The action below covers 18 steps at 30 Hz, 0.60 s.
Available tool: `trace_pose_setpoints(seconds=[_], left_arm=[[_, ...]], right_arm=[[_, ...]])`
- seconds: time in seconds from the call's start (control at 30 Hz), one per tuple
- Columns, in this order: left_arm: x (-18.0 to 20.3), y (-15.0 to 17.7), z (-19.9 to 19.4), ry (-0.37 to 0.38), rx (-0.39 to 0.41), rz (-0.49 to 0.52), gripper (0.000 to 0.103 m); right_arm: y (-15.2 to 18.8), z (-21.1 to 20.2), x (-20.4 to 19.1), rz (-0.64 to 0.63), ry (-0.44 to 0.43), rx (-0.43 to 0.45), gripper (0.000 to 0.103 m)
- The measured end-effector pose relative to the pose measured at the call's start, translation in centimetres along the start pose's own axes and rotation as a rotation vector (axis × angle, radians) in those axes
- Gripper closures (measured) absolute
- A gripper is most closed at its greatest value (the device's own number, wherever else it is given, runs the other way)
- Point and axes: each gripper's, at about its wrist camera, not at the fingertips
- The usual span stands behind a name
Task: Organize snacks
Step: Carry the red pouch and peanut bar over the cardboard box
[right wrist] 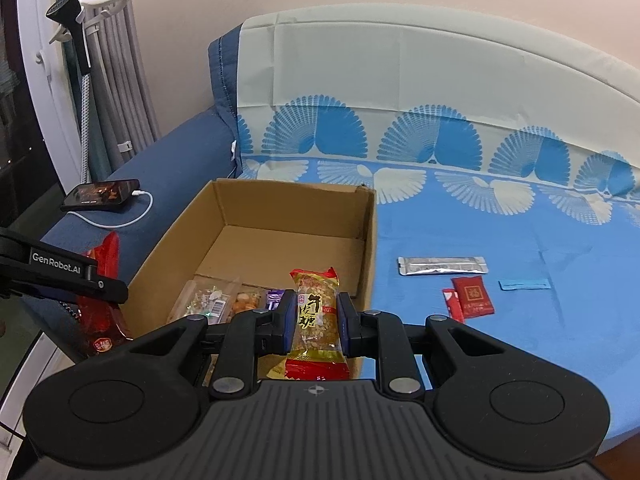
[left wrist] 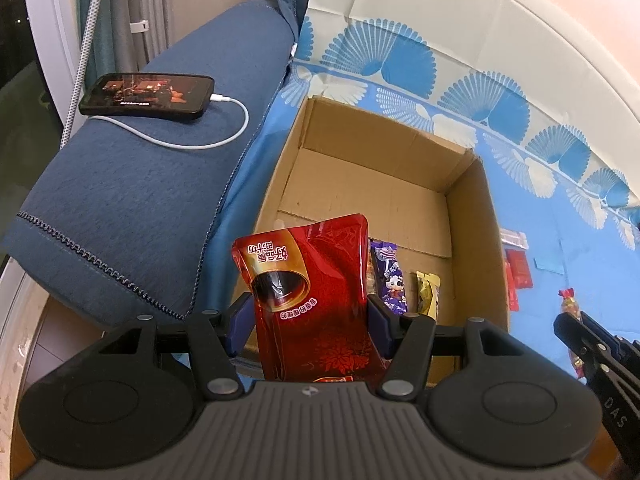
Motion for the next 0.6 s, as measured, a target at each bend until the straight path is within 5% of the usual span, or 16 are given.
trace_pose_setpoints(seconds=[0.6], left_arm=[[1.9,-2.6,5.1,0.008,-0.03,0.02,0.039]], right_arm=[[-1.0,6.2,-0.6,0.016,-0.03,-0.05,0.08]])
Point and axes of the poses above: each gripper's, at about its wrist camera, not at the fingertips, and z roughly the way its jaws point, x to its right, y to its underside, and after that the axes turned 7 degrees about x, right-handed
